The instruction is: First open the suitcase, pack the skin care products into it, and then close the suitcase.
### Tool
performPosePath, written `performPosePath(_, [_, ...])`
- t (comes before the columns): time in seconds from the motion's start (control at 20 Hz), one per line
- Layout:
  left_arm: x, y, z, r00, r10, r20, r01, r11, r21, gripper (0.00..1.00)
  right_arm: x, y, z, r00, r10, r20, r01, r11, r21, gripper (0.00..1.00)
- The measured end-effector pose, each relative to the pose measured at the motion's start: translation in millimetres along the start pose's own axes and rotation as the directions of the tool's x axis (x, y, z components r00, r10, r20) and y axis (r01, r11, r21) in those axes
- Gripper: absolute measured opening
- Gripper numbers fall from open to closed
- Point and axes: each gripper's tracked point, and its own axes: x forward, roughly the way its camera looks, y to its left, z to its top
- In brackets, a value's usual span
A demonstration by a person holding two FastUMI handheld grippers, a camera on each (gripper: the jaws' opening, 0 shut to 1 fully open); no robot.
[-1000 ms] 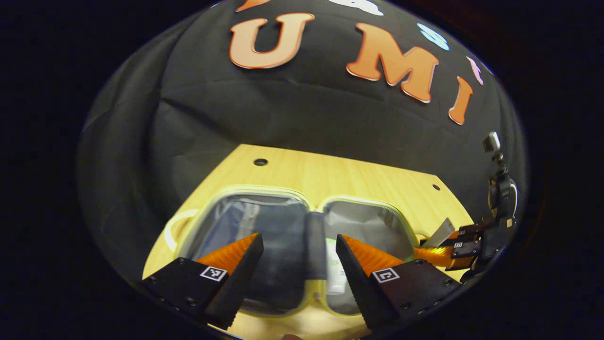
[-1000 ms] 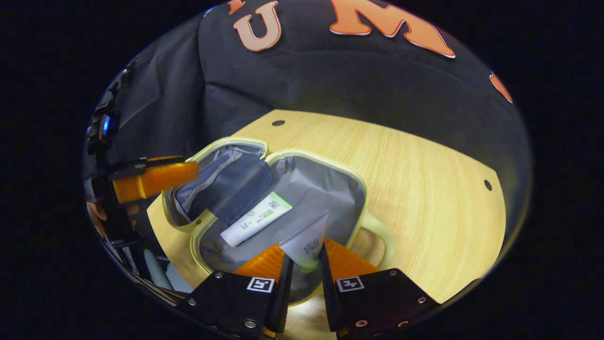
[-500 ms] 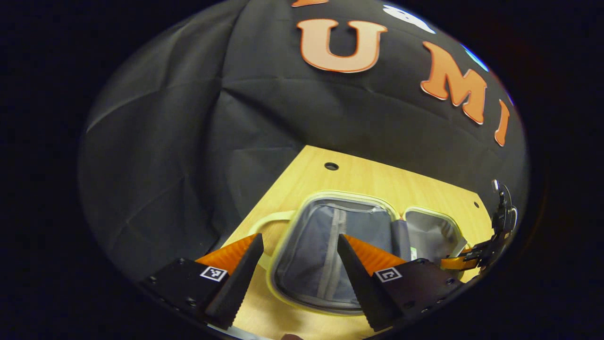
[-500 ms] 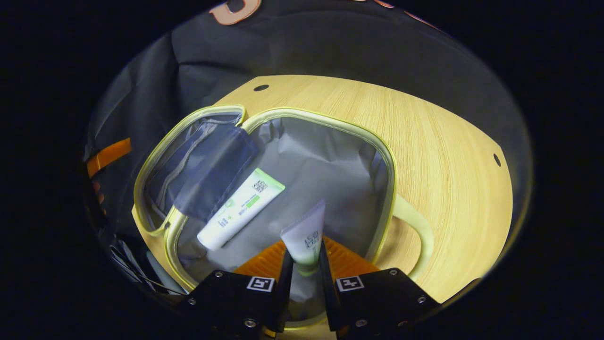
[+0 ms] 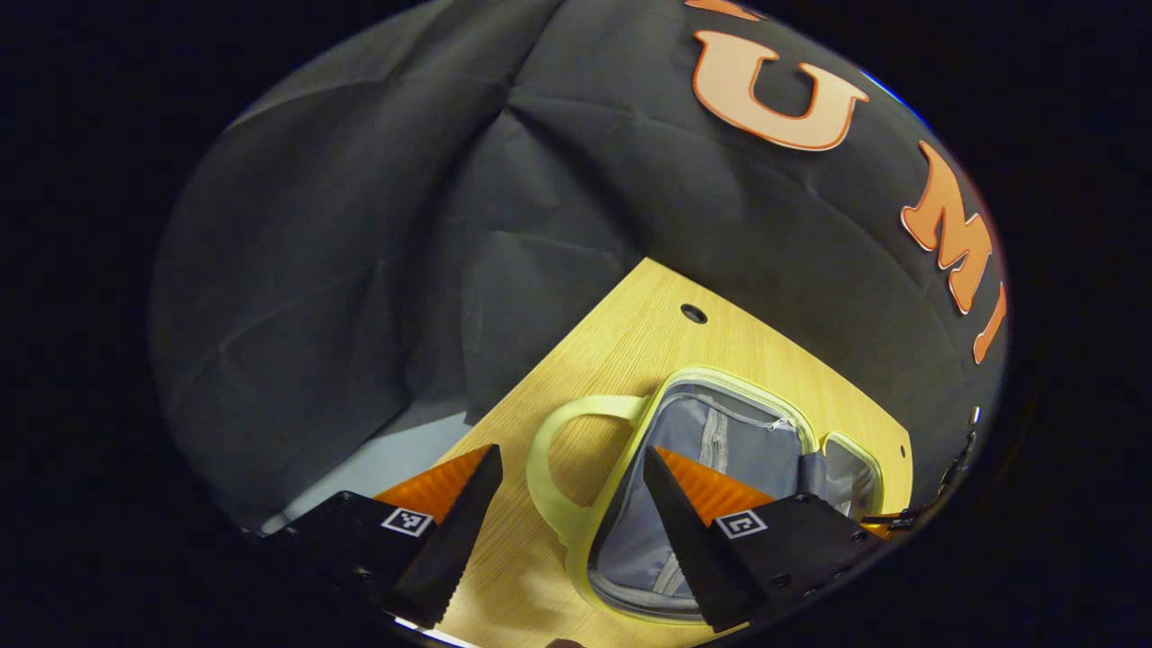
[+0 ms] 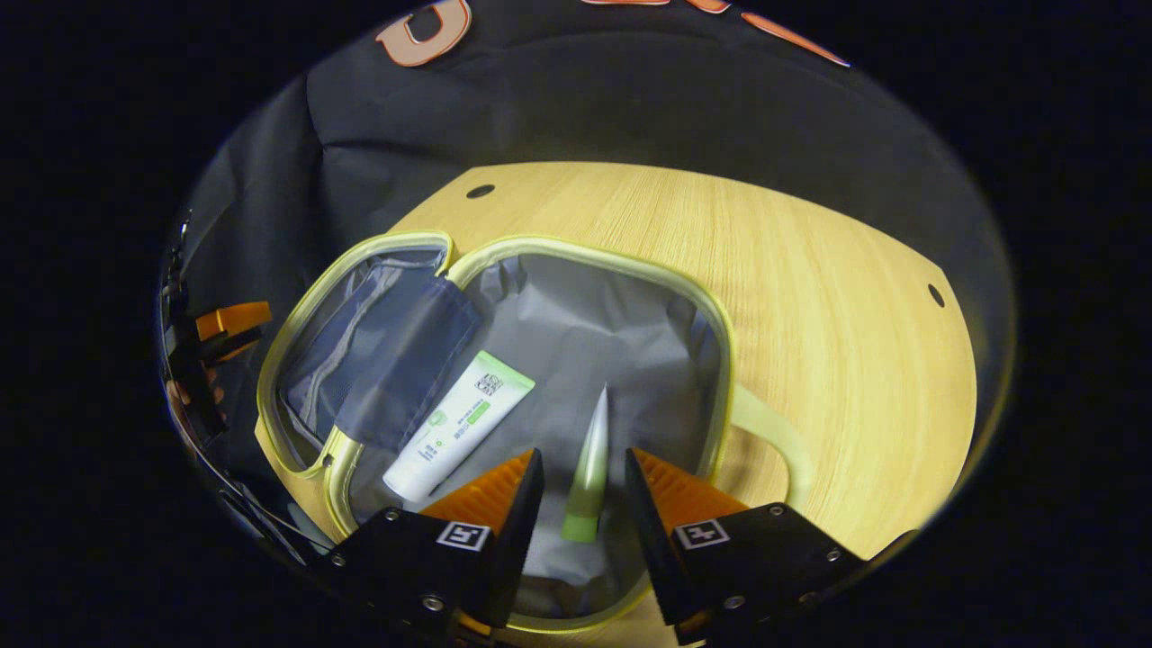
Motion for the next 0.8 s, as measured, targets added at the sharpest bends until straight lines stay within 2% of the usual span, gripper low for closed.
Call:
performPosePath(0.05, [8.5,2.3,-0.4,1.0,-0.003,-0.013,0.003,1.0,-0.016,0.98,-8.3,-3.7,7.8,0.999,-0.011,0.033,0.011,1.0,0.006,0.68])
performPosePath(0.15, [24.0,7.7,-8.6,0.999,-0.012,-0.051,0.009,0.998,-0.065,0.98,-25.5,-12.1,22.6,0.995,-0.033,0.097,0.03,0.999,0.028,0.76])
performPosePath(0.3, [41.0,14.9,-10.7,0.996,-0.043,-0.079,0.029,0.985,-0.171,0.96,-54.5,-25.9,43.8,0.979,-0.069,0.193,0.057,0.996,0.068,0.81])
performPosePath(0.35, [43.6,18.3,-14.0,0.994,-0.05,-0.095,0.031,0.981,-0.192,0.99,-63.7,-29.9,50.3,0.972,-0.08,0.223,0.065,0.995,0.073,0.83])
performPosePath(0.5, [59.1,20.8,-23.3,0.987,-0.066,-0.149,0.038,0.983,-0.181,0.94,-98.0,-37.6,75.8,0.933,-0.103,0.344,0.081,0.994,0.077,0.87])
performPosePath(0.55, [63.7,21.1,-24.5,0.984,-0.065,-0.165,0.038,0.986,-0.165,0.98,-111.1,-39.1,84.6,0.915,-0.105,0.389,0.087,0.994,0.064,0.88])
performPosePath(0.75, [73.4,15.7,-33.2,0.97,-0.062,-0.237,0.057,0.998,-0.03,0.35,-170.7,-63.1,103.2,0.834,-0.186,0.519,0.22,0.975,-0.004,0.92])
performPosePath(0.8, [74.9,11.5,-29.6,0.966,-0.079,-0.245,0.083,0.997,0.007,0.19,-182.1,-67.2,107.3,0.814,-0.2,0.546,0.248,0.969,-0.015,0.92])
